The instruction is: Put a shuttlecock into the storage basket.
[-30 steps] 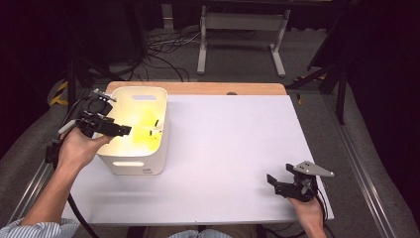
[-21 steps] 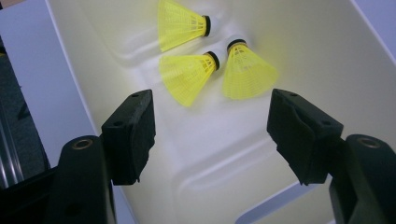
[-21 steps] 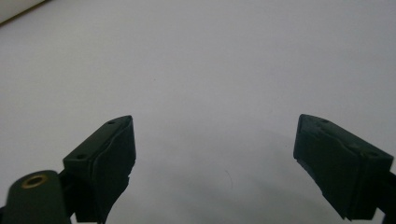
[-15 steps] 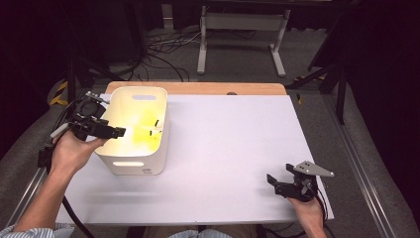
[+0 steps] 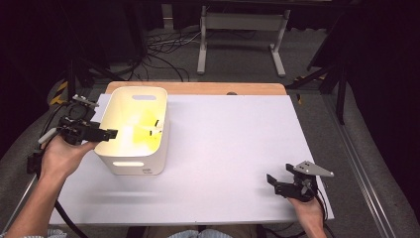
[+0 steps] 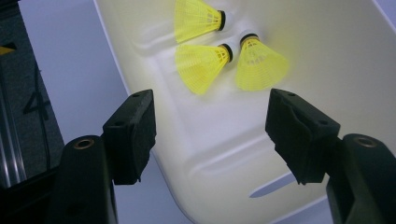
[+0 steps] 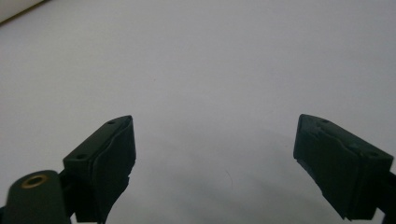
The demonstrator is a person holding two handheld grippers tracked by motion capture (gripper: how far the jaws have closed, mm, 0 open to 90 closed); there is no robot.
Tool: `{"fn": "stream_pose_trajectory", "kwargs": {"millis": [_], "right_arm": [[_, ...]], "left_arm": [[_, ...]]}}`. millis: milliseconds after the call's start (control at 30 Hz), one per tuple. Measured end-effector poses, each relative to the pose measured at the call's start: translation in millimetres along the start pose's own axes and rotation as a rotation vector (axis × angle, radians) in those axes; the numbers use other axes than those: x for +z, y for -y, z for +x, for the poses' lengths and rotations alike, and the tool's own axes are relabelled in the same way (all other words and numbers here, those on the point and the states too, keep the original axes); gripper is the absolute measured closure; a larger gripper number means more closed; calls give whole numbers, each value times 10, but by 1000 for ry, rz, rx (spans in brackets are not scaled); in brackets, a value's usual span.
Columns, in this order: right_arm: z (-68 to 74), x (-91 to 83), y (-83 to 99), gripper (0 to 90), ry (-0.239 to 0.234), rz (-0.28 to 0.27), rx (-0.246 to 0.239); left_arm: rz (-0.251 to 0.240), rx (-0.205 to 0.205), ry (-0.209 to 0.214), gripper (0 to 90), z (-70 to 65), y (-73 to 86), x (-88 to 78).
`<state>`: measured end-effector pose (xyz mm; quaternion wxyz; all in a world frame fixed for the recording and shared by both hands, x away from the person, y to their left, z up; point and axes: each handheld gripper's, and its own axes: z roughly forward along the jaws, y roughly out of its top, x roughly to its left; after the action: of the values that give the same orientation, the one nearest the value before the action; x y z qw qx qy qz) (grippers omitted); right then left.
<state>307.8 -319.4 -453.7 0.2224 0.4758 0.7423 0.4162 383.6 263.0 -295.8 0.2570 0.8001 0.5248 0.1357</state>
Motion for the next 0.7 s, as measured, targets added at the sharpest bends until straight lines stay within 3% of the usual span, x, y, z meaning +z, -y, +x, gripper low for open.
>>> {"fn": "stream_pose_trajectory", "kwargs": {"millis": [700], "right_arm": [[1, 0, -3, 134, 0, -1, -3]], "left_arm": [[-38, -58, -2, 341, 163, 195, -123]]}}
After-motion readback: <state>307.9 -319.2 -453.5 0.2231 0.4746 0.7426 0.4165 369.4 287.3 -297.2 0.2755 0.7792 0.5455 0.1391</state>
